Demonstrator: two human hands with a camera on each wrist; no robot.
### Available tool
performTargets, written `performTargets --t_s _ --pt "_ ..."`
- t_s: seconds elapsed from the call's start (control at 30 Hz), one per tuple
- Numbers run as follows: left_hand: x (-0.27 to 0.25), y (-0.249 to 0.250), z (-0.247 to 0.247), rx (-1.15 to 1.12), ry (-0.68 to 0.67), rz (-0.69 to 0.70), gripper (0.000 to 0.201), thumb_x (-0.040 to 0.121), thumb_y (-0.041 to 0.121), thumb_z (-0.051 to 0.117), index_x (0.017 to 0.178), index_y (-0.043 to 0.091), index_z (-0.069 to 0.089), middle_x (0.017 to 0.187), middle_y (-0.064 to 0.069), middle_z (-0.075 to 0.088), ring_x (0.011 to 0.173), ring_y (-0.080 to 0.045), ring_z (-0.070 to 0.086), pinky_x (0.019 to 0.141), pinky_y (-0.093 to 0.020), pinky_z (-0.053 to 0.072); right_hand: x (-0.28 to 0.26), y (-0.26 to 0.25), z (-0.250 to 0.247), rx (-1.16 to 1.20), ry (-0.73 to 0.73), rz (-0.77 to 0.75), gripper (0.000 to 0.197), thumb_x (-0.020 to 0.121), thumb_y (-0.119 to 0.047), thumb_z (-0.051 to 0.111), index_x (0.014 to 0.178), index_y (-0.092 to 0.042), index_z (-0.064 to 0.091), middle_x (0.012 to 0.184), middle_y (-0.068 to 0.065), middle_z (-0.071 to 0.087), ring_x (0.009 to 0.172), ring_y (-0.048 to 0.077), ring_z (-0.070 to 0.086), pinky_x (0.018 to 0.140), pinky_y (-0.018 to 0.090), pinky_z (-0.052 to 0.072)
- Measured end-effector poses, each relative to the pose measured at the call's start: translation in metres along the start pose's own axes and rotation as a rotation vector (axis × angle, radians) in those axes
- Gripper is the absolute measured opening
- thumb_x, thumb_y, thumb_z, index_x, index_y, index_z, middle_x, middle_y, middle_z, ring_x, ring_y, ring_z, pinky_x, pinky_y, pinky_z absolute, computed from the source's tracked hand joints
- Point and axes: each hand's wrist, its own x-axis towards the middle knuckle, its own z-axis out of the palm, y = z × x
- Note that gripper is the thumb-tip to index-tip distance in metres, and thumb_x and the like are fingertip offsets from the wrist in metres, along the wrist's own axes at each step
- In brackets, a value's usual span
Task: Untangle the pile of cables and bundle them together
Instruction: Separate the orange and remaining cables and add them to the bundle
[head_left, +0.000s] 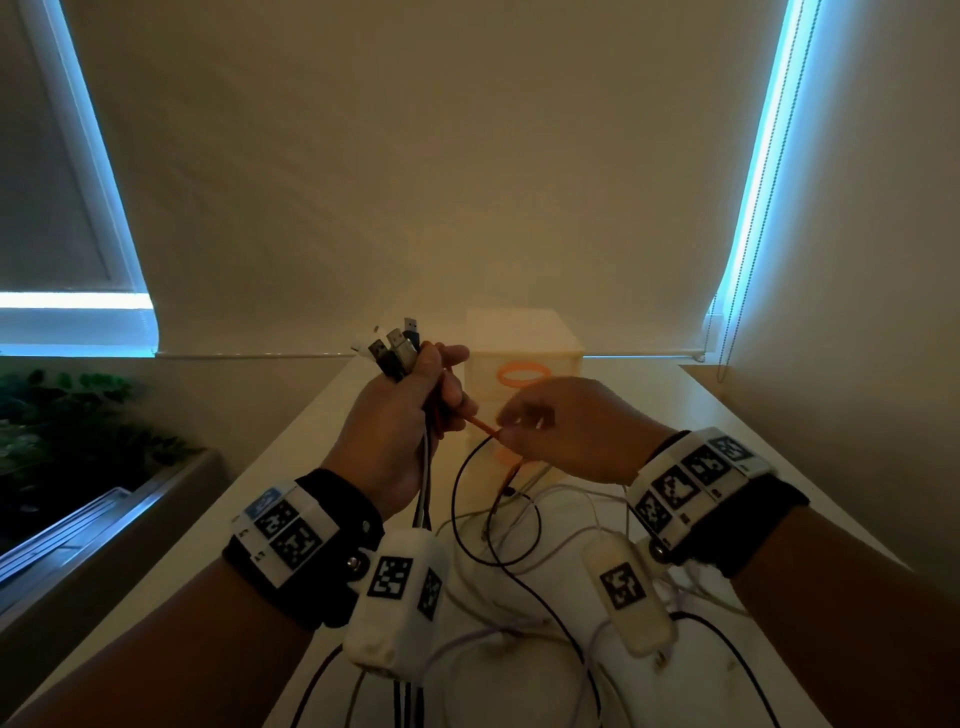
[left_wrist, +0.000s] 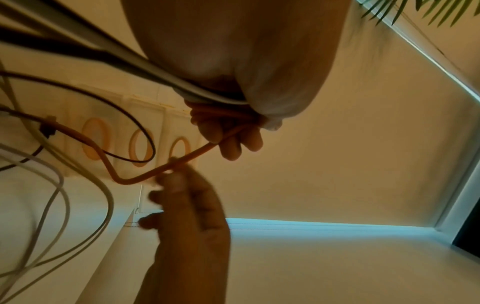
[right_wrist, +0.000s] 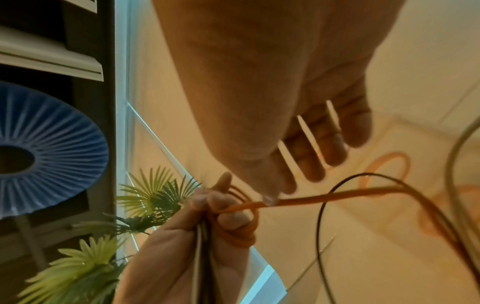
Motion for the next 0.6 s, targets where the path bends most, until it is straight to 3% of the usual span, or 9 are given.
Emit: performTargets --t_s 0.07,0.17,0.23,0.27,0.33,0.4,0.53,0.6 --pt "-0.003 -0.002 0.005 0.004 -0.039 -0.010 0.037 0.111 0.029 0.036 0.121 0.003 0.062 0.070 -0.001 0.056 0.067 -0.016 0.062 0.067 -0.029 0.048 0.000 -0.010 0.006 0.150 0.031 -0.055 0.020 0.090 -0.041 0.065 0.102 -0.026 0.068 0.092 -0.009 0.065 0.088 0.010 0.063 0.080 0.029 0.053" --pt "-0.004 0.001 0.006 -0.035 -0.054 -0.012 0.039 0.110 0.029 0.036 0.124 0.002 0.061 0.072 -0.002 0.056 0.072 -0.018 0.062 0.068 -0.030 0.051 -0.001 -0.015 0.019 0.268 -0.054 -0.077 0.014 0.098 -0.033 0.055 0.088 -0.026 0.061 0.087 -0.002 0.069 0.089 0.019 0.065 0.087 0.048 0.054" --pt "-0.004 0.005 0.004 -0.104 -0.039 -0.017 0.040 0.110 0.029 0.035 0.124 0.001 0.060 0.073 -0.003 0.056 0.075 -0.019 0.063 0.074 -0.031 0.049 -0.003 -0.010 0.027 0.408 -0.055 -0.088 0.020 0.100 -0.032 0.048 0.085 -0.027 0.060 0.073 -0.004 0.065 0.076 0.020 0.065 0.082 0.052 0.056" --pt "-0.005 0.007 0.003 -0.157 -0.033 -0.024 0.040 0.110 0.029 0.035 0.124 0.001 0.059 0.074 -0.003 0.055 0.077 -0.020 0.064 0.078 -0.032 0.049 -0.004 -0.009 0.030 0.469 -0.046 -0.103 0.021 0.100 -0.033 0.046 0.085 -0.028 0.061 0.066 -0.007 0.060 0.067 0.018 0.062 0.073 0.048 0.057" --pt "-0.005 0.011 0.001 -0.280 -0.030 -0.044 0.040 0.110 0.030 0.035 0.125 0.002 0.059 0.075 -0.003 0.056 0.083 -0.022 0.066 0.084 -0.034 0.051 -0.006 -0.012 0.035 0.512 -0.032 -0.149 0.021 0.101 -0.032 0.045 0.089 -0.030 0.062 0.060 -0.013 0.051 0.057 0.009 0.050 0.058 0.033 0.049" --pt "-0.005 0.016 0.000 -0.398 -0.040 -0.071 0.039 0.110 0.033 0.037 0.119 0.005 0.062 0.073 -0.001 0.055 0.081 -0.020 0.067 0.087 -0.034 0.052 -0.006 -0.018 0.037 0.484 -0.037 -0.184 0.021 0.103 -0.028 0.044 0.095 -0.029 0.063 0.060 -0.016 0.048 0.056 0.005 0.044 0.055 0.024 0.041" --pt "-0.005 0.028 -0.006 -0.582 -0.098 -0.106 0.038 0.106 0.036 0.043 0.111 0.008 0.067 0.069 0.005 0.052 0.061 -0.007 0.059 0.069 -0.023 0.054 -0.004 -0.021 0.028 0.319 -0.060 -0.208 0.022 0.103 -0.033 0.046 0.094 -0.029 0.066 0.068 -0.023 0.055 0.065 -0.003 0.051 0.065 0.019 0.042" --pt "-0.005 0.032 -0.012 -0.627 -0.169 -0.107 0.039 0.107 0.037 0.041 0.112 0.007 0.065 0.067 0.007 0.052 0.054 -0.004 0.053 0.058 -0.020 0.051 -0.002 -0.018 0.022 0.249 -0.055 -0.210 0.022 0.101 -0.034 0.048 0.091 -0.029 0.066 0.069 -0.016 0.054 0.063 0.000 0.049 0.063 0.023 0.043"
